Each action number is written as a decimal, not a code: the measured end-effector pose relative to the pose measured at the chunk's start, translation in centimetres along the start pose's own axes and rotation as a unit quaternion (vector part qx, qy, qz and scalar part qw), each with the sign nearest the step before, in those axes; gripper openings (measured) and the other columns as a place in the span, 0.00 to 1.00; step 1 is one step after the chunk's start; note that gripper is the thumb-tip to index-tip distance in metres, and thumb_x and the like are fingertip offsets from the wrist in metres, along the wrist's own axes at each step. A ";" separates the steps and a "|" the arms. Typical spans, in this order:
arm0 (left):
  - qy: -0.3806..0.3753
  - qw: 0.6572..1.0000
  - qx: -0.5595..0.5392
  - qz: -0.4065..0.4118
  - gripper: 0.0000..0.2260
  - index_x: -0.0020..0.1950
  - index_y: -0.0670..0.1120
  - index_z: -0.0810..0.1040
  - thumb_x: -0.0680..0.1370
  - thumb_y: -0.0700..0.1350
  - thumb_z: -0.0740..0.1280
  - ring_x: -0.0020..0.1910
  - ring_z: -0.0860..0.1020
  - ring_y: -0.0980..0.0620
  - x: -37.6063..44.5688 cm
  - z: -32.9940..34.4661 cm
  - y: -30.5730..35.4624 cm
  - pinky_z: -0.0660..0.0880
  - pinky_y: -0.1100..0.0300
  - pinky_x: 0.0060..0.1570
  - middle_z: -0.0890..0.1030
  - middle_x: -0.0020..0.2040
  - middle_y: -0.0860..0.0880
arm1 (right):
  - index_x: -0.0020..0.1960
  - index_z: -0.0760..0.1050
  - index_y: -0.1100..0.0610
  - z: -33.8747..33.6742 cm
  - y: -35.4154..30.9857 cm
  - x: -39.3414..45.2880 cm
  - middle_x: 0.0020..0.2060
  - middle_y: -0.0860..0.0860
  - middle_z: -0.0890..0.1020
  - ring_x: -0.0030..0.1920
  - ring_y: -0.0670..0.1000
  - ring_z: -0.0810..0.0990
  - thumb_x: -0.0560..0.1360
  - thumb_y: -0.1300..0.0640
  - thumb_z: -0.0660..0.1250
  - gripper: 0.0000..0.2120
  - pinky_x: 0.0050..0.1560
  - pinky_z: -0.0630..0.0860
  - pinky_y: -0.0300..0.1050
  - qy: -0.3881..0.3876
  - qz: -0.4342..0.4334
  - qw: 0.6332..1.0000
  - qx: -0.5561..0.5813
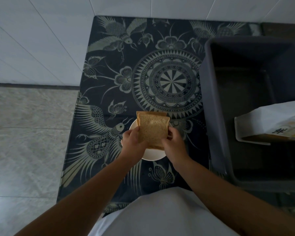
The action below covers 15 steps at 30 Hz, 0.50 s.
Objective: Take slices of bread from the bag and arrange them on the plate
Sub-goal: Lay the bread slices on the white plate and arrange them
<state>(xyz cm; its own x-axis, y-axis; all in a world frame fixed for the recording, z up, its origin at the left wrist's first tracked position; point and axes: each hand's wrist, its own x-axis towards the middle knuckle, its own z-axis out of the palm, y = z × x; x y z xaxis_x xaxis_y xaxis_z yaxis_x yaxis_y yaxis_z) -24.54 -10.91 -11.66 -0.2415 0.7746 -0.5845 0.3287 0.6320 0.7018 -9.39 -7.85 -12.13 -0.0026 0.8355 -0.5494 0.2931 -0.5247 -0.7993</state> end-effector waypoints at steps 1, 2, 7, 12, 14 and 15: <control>-0.001 1.000 0.000 0.001 0.31 0.77 0.49 0.62 0.75 0.44 0.67 0.68 0.63 0.44 0.1 0.1 -0.1 0.66 0.40 0.67 0.63 0.70 0.46 | 0.67 0.70 0.49 0.0 0.0 0.0 0.53 0.45 0.78 0.53 0.46 0.78 0.74 0.55 0.66 0.22 0.51 0.78 0.47 0.002 -0.001 1.000 -0.004; -0.004 1.000 -0.008 0.004 0.31 0.77 0.48 0.62 0.75 0.44 0.67 0.68 0.65 0.44 0.1 0.1 0.0 0.67 0.41 0.67 0.64 0.70 0.46 | 0.67 0.70 0.50 0.0 0.0 0.0 0.55 0.47 0.77 0.55 0.47 0.77 0.74 0.55 0.66 0.22 0.52 0.78 0.49 0.004 -0.002 1.000 -0.010; 0.020 0.996 -0.082 -0.003 0.19 0.69 0.50 0.72 0.78 0.46 0.66 0.53 0.79 0.53 -0.4 -0.1 -0.2 0.77 0.54 0.48 0.79 0.60 0.50 | 0.64 0.71 0.51 -0.5 0.1 0.0 0.49 0.41 0.76 0.50 0.41 0.76 0.75 0.62 0.65 0.19 0.40 0.71 0.36 0.013 -0.008 1.000 -0.024; 0.027 0.997 -0.078 -0.007 0.16 0.65 0.47 0.76 0.77 0.45 0.67 0.48 0.80 0.55 -0.8 -0.9 -1.2 0.75 0.64 0.35 0.82 0.53 0.52 | 0.60 0.73 0.52 -1.0 0.9 -0.7 0.47 0.41 0.76 0.47 0.40 0.76 0.75 0.64 0.66 0.15 0.38 0.71 0.33 0.016 -0.014 0.999 -0.035; 0.024 0.996 -0.082 -0.008 0.15 0.63 0.47 0.77 0.76 0.43 0.68 0.48 0.81 0.53 -1.2 -0.8 -1.8 0.77 0.61 0.38 0.82 0.51 0.51 | 0.57 0.72 0.50 -1.0 1.5 -1.2 0.47 0.42 0.76 0.46 0.40 0.76 0.75 0.64 0.66 0.14 0.36 0.71 0.32 0.012 -0.014 0.999 -0.031; 0.025 0.996 -0.084 -0.011 0.15 0.63 0.47 0.78 0.76 0.42 0.68 0.47 0.82 0.53 -1.4 -0.7 -2.1 0.77 0.62 0.37 0.82 0.51 0.51 | 0.57 0.72 0.50 -1.0 1.7 -1.4 0.47 0.42 0.76 0.45 0.41 0.76 0.76 0.64 0.66 0.13 0.36 0.71 0.32 0.009 -0.012 0.999 -0.031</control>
<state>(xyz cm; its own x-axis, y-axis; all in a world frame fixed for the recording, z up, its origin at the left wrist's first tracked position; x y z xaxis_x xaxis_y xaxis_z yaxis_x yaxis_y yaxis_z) -25.59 -13.33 -12.04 -0.2936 0.7583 -0.5820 0.1662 0.6401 0.7501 -7.96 -9.79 -12.50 0.0064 0.8506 -0.5257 0.3524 -0.4939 -0.7949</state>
